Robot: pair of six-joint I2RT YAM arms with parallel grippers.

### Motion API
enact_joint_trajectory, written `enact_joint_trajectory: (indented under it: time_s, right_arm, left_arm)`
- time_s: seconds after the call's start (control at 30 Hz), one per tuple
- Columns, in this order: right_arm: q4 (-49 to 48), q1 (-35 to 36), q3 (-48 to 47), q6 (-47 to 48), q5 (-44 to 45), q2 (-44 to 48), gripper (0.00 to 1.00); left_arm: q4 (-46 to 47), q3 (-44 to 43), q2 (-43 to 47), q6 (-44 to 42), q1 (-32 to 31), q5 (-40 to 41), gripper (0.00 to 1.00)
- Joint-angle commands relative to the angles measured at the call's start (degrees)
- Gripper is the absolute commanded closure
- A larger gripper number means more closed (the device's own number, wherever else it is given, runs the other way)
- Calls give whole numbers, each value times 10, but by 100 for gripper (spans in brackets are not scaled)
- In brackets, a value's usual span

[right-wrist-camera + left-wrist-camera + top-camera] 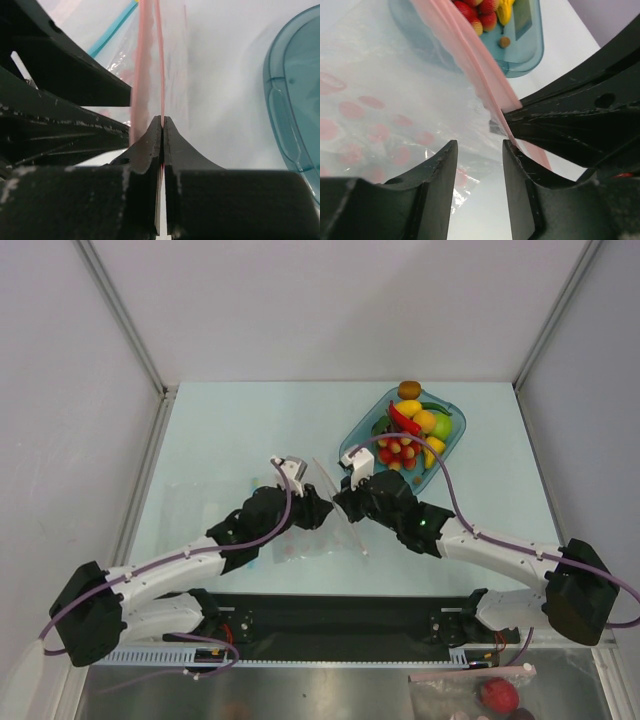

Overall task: Place the food in the zip-top bag and seal the zipper
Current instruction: Open the zipper of the food storage bag.

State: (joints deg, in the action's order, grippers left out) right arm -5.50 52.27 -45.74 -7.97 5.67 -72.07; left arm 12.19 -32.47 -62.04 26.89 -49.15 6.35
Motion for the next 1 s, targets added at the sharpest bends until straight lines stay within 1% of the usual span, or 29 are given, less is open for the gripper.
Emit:
enact_joint_trajectory:
  time_s: [0.0,0.03,0.1,0.33,0.5,0.6,0.73,0.83,0.9,0.93,0.97]
  right_arm:
    - [-26,-1,0,-8,-26,6,100]
    - [-25,-1,-2,-8,-27,1,100]
    - [-24,-1,-4,-9,-25,-3,100]
    - [-26,-1,-3,-10,-24,-6,100]
    - [-30,1,-3,-8,-29,-6,100]
    - [-30,3,-2,-9,-29,-6,100]
    - [-30,6,-3,-6,-29,-6,100]
    - [-31,12,-4,-3,-29,-7,100]
    - [-32,15,-4,0,-29,-8,100]
    - [-32,15,-4,0,-27,-8,100]
    - [-32,15,-4,1,-25,-8,100]
  left_arm:
    - [40,-23,5,-15,-7,-33,53]
    - [42,-22,10,-16,-9,-32,47]
    - [50,-12,29,-18,-10,-27,41]
    - [76,21,81,-12,-10,2,39]
    - [79,21,75,-9,-10,12,38]
    - [79,20,68,-9,-10,13,38]
    - [63,11,47,-7,-10,31,42]
    - [53,0,27,-7,-10,37,43]
    - [47,-6,20,-8,-10,43,46]
    - [44,-8,14,-7,-10,45,51]
    - [42,-9,11,-6,-10,51,52]
